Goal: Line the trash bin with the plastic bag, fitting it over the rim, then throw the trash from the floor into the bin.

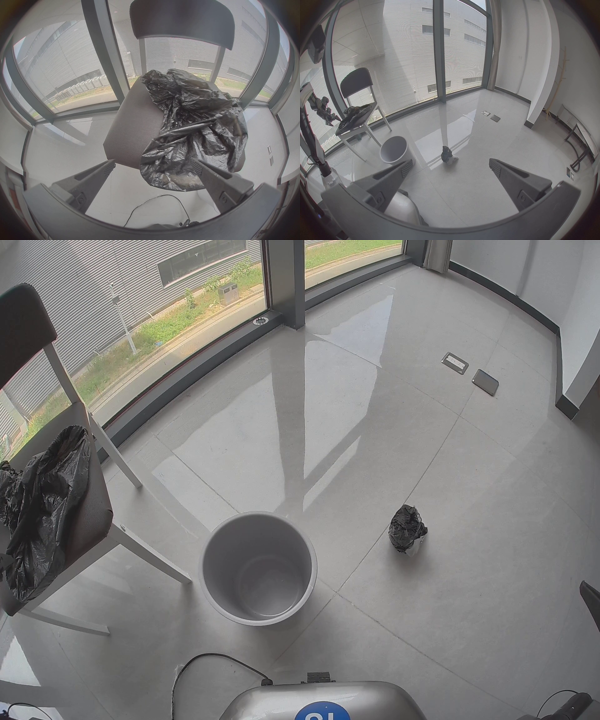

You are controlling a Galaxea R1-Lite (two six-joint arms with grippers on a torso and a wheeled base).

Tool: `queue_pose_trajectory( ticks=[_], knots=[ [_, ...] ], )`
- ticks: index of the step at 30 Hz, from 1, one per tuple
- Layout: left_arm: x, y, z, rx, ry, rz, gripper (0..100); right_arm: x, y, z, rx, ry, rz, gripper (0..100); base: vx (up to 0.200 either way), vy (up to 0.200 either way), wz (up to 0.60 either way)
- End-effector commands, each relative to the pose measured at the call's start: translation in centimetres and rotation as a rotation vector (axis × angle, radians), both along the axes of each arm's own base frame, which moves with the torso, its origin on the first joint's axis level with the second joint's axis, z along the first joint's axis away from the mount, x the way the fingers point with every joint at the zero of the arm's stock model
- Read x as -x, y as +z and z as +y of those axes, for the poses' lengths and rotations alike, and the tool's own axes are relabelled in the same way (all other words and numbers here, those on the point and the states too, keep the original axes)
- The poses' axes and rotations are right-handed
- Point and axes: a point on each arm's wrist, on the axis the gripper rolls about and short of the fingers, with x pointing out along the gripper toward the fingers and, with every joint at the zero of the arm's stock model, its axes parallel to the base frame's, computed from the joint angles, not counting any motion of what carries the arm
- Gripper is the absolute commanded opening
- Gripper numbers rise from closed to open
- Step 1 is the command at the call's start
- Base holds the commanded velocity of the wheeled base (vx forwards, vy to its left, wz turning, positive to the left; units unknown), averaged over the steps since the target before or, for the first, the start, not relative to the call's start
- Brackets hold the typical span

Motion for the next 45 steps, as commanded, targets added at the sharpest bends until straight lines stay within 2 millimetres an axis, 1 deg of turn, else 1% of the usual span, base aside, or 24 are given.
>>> queue_pose_trajectory(
  ticks=[1, 10, 17, 27, 30, 36, 39, 45],
  knots=[
    [-0.5, -1.1, 1.3, 0.052, 0.025, 0.036, 100, 0.0, 0.0, 0.0, 0.000, 0.000, -0.002, 100, 0.000, 0.000, 0.00],
    [-1.0, -1.7, 2.1, 0.099, -0.001, 0.039, 100, 0.0, 0.0, 0.0, 0.001, -0.003, 0.001, 100, 0.000, 0.000, 0.00],
    [-1.6, -2.2, 3.2, 0.149, -0.019, 0.035, 100, 0.0, 0.0, 0.0, 0.001, -0.003, -0.004, 100, 0.000, 0.000, 0.00],
    [-2.1, -2.5, 3.9, 0.186, -0.036, 0.033, 100, 0.1, 0.2, 0.0, 0.000, -0.003, -0.008, 100, 0.000, 0.000, 0.00],
    [-2.4, -3.0, 4.3, 0.210, -0.030, 0.045, 100, 0.1, 0.2, 0.0, 0.001, -0.004, -0.008, 100, 0.000, 0.000, 0.00],
    [-2.5, -3.1, 4.8, 0.238, -0.058, 0.020, 100, 0.1, 0.2, 0.0, 0.001, -0.006, -0.007, 100, 0.000, 0.000, 0.00],
    [-2.8, -3.5, 5.2, 0.256, -0.064, 0.026, 100, 0.1, 0.2, 0.0, 0.010, -0.004, -0.010, 100, 0.000, 0.000, 0.00],
    [-2.9, -4.0, 5.3, 0.279, -0.071, 0.031, 100, 0.1, 0.2, 0.0, 0.022, -0.002, -0.011, 100, 0.000, 0.000, 0.00]
  ],
)
